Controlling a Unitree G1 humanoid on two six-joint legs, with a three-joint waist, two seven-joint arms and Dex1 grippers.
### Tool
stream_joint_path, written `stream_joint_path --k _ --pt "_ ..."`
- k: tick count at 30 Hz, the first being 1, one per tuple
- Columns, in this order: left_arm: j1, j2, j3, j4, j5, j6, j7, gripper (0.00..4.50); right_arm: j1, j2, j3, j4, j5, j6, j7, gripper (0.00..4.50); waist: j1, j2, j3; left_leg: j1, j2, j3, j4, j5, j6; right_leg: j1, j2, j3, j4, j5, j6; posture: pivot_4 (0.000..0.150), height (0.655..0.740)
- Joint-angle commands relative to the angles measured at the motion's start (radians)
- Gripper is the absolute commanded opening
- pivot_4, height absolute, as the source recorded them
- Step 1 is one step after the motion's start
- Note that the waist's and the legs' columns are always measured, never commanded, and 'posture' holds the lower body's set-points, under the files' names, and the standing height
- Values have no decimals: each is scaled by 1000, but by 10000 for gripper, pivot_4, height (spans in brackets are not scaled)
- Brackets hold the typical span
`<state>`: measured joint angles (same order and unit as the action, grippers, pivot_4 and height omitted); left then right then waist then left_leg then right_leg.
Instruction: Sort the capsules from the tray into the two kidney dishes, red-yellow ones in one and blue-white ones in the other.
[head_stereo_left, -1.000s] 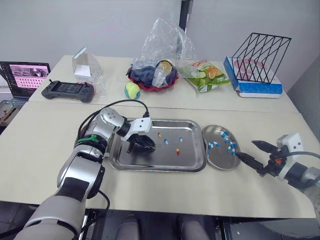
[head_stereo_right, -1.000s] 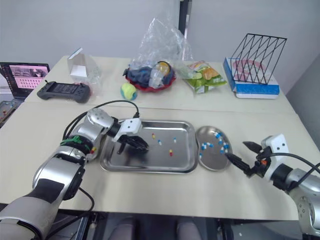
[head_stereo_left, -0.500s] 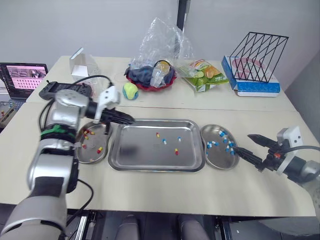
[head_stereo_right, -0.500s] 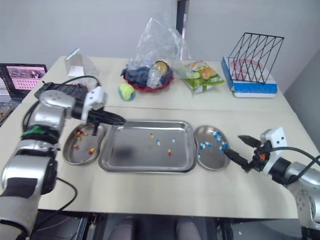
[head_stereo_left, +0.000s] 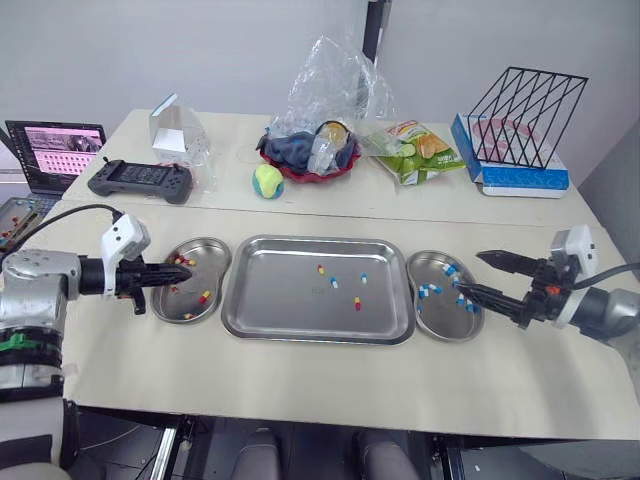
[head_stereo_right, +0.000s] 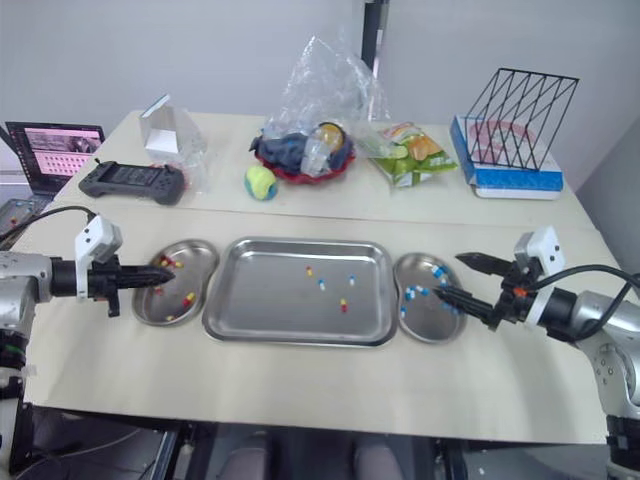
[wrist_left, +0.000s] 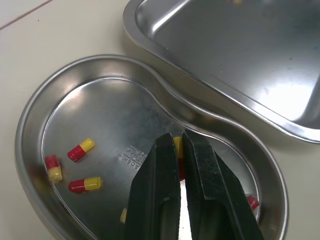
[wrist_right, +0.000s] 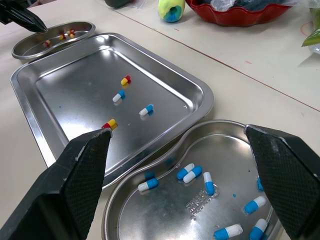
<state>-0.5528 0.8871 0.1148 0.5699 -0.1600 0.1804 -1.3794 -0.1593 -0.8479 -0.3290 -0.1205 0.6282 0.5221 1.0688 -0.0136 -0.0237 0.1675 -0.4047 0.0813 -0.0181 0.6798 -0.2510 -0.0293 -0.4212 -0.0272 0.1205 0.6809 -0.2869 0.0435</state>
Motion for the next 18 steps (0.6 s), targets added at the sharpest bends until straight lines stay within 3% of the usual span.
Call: stream_joint_path --k 1,6,7,8,18 --pt "6 7 9 -51 -16 12 38 336 -23 -16 -6 1 -8 -25 10 45000 0 0 0 0 0 0 0 0 0 0 0 0 0 0 0 1500 7174" --pt "-1 14 18 -45 -31 38 50 336 -26 -15 -4 4 -15 -27 17 45000 0 0 0 0 0 0 0 0 0 0 0 0 0 0 0 1500 7174" --pt "-6 15 22 -41 -34 41 50 7447 -24 -16 -6 2 -15 -26 18 45000 0 0 0 0 0 0 0 0 0 0 0 0 0 0 0 1500 7174" --pt "-12 22 26 -35 -36 44 49 9224 -21 -17 -8 4 -19 -32 19 45000 0 0 0 0 0 0 0 0 0 0 0 0 0 0 0 1500 7174" --pt "-16 120 193 42 -156 92 63 42156 -3 -6 -30 39 -49 -94 15 45000 -4 0 0 0 0 0 -1 0 0 0 0 0 0 0 0 1500 7174"
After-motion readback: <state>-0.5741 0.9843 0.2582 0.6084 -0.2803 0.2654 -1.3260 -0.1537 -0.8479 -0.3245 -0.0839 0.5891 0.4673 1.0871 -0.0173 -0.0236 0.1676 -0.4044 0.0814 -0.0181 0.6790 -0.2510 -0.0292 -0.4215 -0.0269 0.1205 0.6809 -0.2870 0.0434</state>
